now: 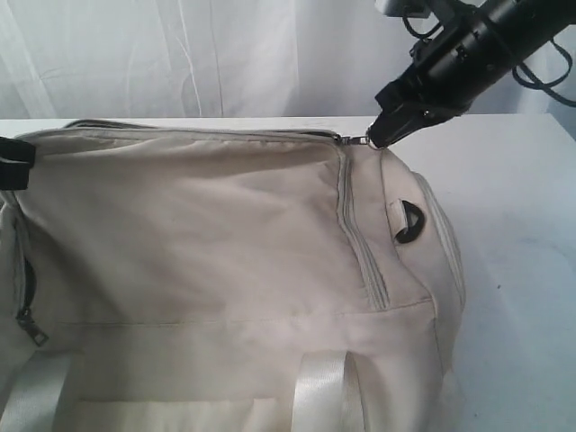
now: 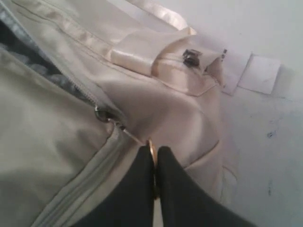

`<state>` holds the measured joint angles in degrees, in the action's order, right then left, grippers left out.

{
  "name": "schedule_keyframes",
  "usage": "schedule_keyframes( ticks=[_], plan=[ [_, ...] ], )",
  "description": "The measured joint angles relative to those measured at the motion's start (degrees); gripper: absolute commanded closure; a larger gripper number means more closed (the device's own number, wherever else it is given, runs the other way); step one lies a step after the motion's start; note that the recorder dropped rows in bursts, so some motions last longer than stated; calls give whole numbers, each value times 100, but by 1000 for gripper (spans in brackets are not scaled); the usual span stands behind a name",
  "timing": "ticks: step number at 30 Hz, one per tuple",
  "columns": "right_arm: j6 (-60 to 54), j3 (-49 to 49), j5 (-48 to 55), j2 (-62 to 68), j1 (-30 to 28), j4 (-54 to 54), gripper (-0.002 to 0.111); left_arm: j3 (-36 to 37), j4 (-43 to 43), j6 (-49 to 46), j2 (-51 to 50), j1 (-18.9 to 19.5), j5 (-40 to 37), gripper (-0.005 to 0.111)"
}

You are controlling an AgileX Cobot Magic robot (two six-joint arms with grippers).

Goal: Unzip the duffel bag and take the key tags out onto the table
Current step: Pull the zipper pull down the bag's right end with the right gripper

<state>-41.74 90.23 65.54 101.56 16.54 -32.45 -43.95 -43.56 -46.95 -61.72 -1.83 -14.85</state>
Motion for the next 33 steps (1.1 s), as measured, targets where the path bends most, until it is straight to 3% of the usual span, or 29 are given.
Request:
schedule_keyframes(
  ticks=[13,33],
  plan=[
    [-546,-613,370,-309,-67,-199,108,0,56,-172,0,0,220,107],
    [-1243,-1826,373,-360,-114,-1673,108,0,97,-273,60,0,297,107]
  ],
)
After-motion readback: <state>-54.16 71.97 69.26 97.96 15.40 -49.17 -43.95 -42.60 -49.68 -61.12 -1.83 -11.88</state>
